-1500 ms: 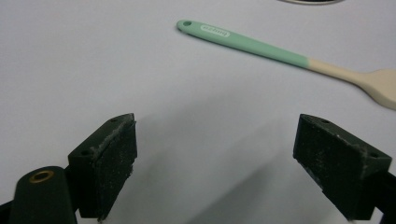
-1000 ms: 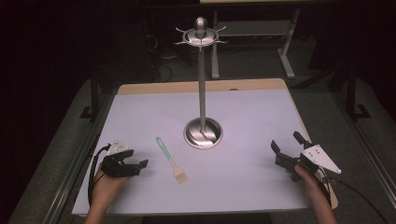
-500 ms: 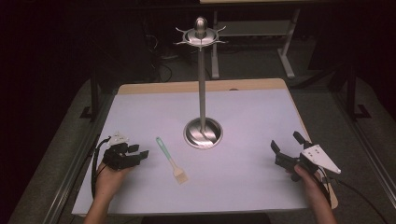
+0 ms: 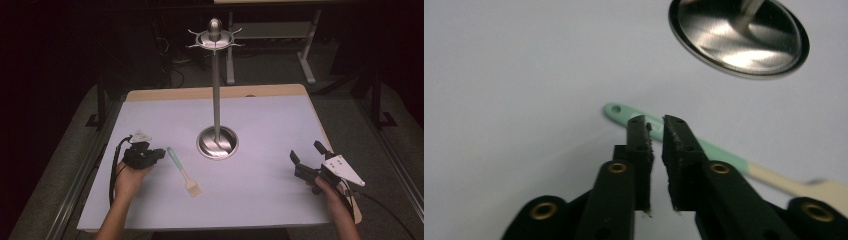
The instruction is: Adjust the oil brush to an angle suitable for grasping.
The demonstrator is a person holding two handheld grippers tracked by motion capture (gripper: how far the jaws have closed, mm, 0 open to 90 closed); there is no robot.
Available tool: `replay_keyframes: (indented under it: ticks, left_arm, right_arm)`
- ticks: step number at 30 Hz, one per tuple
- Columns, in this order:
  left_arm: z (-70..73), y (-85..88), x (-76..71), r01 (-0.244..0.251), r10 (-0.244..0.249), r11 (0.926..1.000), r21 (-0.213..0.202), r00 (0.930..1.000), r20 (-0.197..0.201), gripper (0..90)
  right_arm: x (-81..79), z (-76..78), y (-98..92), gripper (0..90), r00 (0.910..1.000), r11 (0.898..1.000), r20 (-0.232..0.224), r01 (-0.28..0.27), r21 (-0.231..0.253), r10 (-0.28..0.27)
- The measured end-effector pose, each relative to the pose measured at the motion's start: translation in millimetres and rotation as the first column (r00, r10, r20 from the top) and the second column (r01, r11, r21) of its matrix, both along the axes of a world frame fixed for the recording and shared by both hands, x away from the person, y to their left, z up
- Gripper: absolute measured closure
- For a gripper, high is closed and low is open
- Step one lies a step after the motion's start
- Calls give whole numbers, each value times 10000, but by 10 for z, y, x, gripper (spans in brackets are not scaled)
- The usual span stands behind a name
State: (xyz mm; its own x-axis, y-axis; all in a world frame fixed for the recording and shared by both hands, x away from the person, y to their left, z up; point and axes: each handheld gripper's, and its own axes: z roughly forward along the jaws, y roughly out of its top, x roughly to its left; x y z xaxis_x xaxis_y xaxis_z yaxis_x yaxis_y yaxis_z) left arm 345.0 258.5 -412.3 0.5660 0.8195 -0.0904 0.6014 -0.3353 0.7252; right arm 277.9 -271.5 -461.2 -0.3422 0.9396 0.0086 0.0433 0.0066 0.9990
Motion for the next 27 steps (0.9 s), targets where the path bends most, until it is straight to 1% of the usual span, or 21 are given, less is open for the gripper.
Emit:
replay_keyframes:
  ticks: [1,2,3,4,6,8,9,10,12,13,14,15,18,19,23,25,26,27]
  left_arm:
    - [-4,-9,27,14,-14,10000,54,10000,-30,890]
    - [-6,-20,53,5,-4,9999,139,10000,-77,897]
    - [-6,-20,53,5,-4,9999,139,10000,-77,898]
    - [-10,-29,83,64,-62,9998,177,9999,-152,898]
    - [-50,-77,150,-61,68,9994,327,9998,-192,899]
    - [-92,-89,186,-122,129,9994,323,9997,-204,899]
    - [-92,-89,186,-122,129,9994,323,9997,-204,900]
    - [-109,-93,196,-167,174,9989,433,9997,-158,899]
    - [-142,-79,209,-207,211,9993,299,9997,-124,899]
    - [-166,-95,223,-203,207,9990,404,9998,-74,899]
    - [-166,-95,223,-203,207,9990,404,9998,-74,900]
    - [-187,-112,226,-250,253,9981,569,9997,-29,899]
    - [-223,-100,237,-312,321,9971,688,9994,-110,899]
    - [-230,-99,237,-353,360,9977,572,9993,-116,899]
    - [-252,-122,225,-378,384,9980,511,9992,-120,900]
    - [-281,-153,229,-314,323,9977,604,9994,-141,899]
    - [-287,-158,231,-253,265,9971,716,9995,-157,899]
    - [-291,-165,230,-267,276,9970,724,9996,-104,899]
  right_arm:
    - [0,0,0,104,10000,10000,-10,4,5,-4]
    - [-1,0,0,104,10000,10000,-14,1,15,-1]
    - [-1,0,0,104,10000,10000,-19,-1,25,1]
    - [-1,0,0,104,10000,10000,-19,-1,25,1]
    - [-1,0,-1,104,10000,10000,-32,-1,41,1]
    - [-1,-1,-1,104,10000,10000,-32,-14,47,14]
    - [-1,-1,-2,104,10000,10000,-40,-13,65,13]
    - [-1,-1,-3,104,10000,10000,-49,-17,87,18]
    - [-2,-1,-2,104,10000,10000,-37,-26,67,27]
    - [-1,-1,-2,104,10000,10000,-34,-30,52,31]
    - [0,-1,-2,104,10000,10000,-35,-29,47,30]
    - [0,0,-2,104,10000,10000,-41,-27,44,27]
    - [-2,-1,-3,104,10000,10000,-22,-30,61,30]
    - [-3,-1,-3,104,10000,10000,-19,-33,57,33]
    - [-5,-1,-1,104,10000,10000,18,0,20,0]
    - [-4,-1,2,104,10000,10000,27,10,7,-10]
    - [-4,-1,3,104,10000,10000,29,8,-16,-8]
    - [-4,0,4,104,10000,10000,14,3,-18,-3]
